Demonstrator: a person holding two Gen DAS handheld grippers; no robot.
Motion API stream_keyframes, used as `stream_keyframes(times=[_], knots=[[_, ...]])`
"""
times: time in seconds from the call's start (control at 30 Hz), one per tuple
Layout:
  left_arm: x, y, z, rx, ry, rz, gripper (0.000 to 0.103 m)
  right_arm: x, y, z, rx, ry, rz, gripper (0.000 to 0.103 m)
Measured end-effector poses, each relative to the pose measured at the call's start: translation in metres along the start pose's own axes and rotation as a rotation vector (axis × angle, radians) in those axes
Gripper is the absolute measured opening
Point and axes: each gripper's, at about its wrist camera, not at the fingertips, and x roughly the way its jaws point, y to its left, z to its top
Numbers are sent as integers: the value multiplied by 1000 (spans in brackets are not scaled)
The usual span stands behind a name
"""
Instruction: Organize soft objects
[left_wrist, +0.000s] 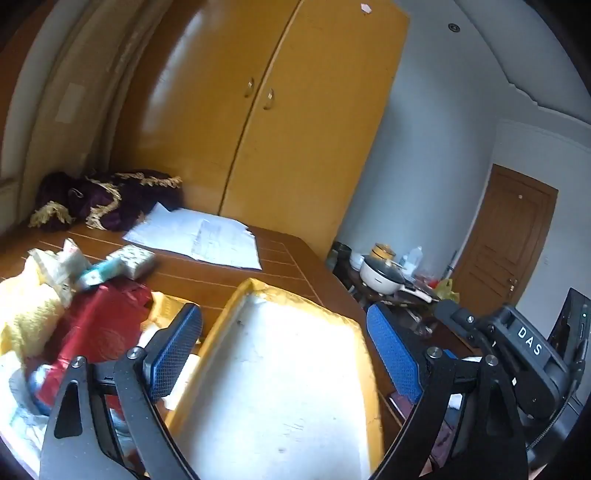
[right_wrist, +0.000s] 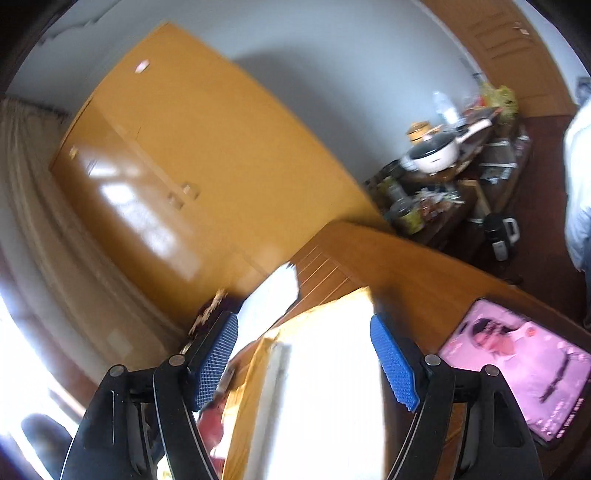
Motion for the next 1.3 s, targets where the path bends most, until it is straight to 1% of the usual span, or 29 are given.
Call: stream_keyframes(times=[0.07,0.13,0.17,0.2,0.23,0.27,0.3,0.33,0.37,0.4,0.43,0.47,0.53,0.57,0.6,0.67,0.77,0.8,0.87,0.93,1.03,1.13,1.2,1.23,1.3], knots=[[-16,22,5,-11,-36,72,91,16,24,-13,-68,90,70,77],[-29,50,8,-35,-37,159,91,33,53,-30,-111,170,146,77],[-37,67,9,-59,-33,190,91,43,69,-40,-146,226,186,77],[-45,90,20,-82,-7,197,91,54,86,-55,-187,287,252,77],[-55,108,24,-113,11,221,91,60,99,-68,-216,333,306,77],[-58,125,22,-134,29,248,91,71,112,-78,-240,380,339,77],[-59,143,20,-167,43,258,91,79,120,-91,-253,412,354,77],[-62,164,12,-195,42,252,91,86,129,-105,-258,434,365,77],[-71,170,7,-218,79,298,91,95,137,-113,-264,452,369,77],[-75,180,5,-229,84,314,91,103,146,-123,-280,464,357,77],[-83,179,5,-266,108,348,91,111,157,-136,-304,467,320,77],[-86,184,3,-285,111,353,91,116,161,-146,-325,450,267,77],[-91,195,3,-267,104,327,91,117,158,-157,-382,409,155,77],[-91,198,1,-277,104,316,91,119,156,-152,-385,403,126,77],[-92,204,0,-266,96,302,91,117,148,-146,-368,403,119,77],[-91,208,-2,-246,104,296,91,116,139,-138,-366,391,80,77],[-90,207,-9,-228,142,289,91,108,129,-124,-373,383,78,77],[-89,198,-12,-224,155,301,91,105,127,-122,-376,381,80,77],[-86,194,-19,-220,167,290,91,94,123,-118,-399,362,95,77],[-84,188,-22,-212,175,284,91,73,118,-118,-429,331,137,77],[-86,181,-25,-190,175,276,91,38,115,-124,-513,318,203,77],[-91,176,-33,-182,187,248,91,15,110,-132,-593,381,282,77],[-94,173,-44,-171,195,235,91,5,103,-141,-629,456,346,77],[-96,171,-47,-166,204,233,91,2,102,-147,-648,498,366,77],[-101,168,-54,-166,212,233,91,-2,97,-159,-672,551,371,77]])
